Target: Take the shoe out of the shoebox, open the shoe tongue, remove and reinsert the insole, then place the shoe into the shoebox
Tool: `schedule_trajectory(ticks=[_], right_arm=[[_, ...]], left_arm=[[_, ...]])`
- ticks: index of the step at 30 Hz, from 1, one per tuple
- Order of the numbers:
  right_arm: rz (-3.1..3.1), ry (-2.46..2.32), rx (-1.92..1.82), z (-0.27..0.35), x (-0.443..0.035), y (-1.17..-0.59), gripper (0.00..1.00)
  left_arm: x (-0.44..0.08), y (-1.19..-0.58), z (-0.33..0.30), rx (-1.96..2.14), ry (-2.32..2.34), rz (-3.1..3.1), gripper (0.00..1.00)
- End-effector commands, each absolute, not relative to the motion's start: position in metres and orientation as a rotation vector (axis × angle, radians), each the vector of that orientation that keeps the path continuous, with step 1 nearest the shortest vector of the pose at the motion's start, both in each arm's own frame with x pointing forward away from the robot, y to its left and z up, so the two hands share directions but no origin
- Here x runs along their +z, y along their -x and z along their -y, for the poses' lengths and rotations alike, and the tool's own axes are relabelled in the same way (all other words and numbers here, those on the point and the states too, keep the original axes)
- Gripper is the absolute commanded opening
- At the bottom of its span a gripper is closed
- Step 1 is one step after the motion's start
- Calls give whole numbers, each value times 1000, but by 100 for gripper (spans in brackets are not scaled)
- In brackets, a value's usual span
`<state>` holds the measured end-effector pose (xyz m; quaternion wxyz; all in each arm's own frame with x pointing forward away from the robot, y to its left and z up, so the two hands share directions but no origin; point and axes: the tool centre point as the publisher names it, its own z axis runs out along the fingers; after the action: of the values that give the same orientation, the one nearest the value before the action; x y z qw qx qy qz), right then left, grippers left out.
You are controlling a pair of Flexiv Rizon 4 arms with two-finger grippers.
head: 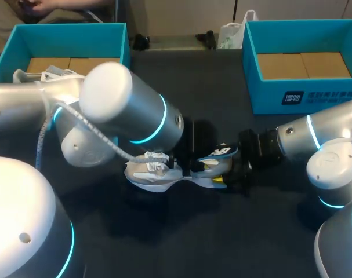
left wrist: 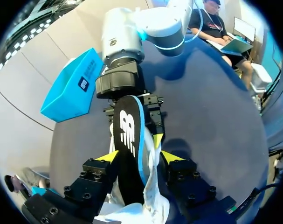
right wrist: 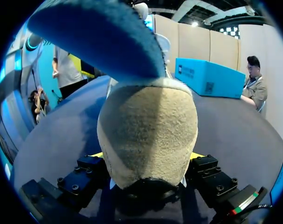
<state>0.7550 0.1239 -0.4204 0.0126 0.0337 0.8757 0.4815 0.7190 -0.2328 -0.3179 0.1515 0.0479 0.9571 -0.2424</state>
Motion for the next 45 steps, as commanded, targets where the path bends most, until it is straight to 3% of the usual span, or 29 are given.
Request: schedule_trajectory(ticks=[1,7,21,26,28,29,45], right_arm=[[-2731,-106,1496,-127,-423,-755,0],[-2731,-106,1496,-127,-423,-755,0],[-2731,-106,1496,-127,-423,-755,0],[-2731,-106,1496,-127,-423,-755,0],[-2731,-106,1496,-127,-423,-755,0],[-2731,-106,1496,-127,-423,-755,0],[-2731,-106,1496,-127,-423,-755,0]], left_arm=[[-326,-719,239,-683,-128,-2702,58],[-333,-726,243,-695,-146,-2667,58],[-344,-740,249,-700,-128,-2650,45],[-350,-742,249,-700,-111,-2666,28],[-351,-742,249,-700,-106,-2670,13],[-351,-743,249,-706,-104,-2675,0],[-312,-733,240,-772,-139,-2799,0]])
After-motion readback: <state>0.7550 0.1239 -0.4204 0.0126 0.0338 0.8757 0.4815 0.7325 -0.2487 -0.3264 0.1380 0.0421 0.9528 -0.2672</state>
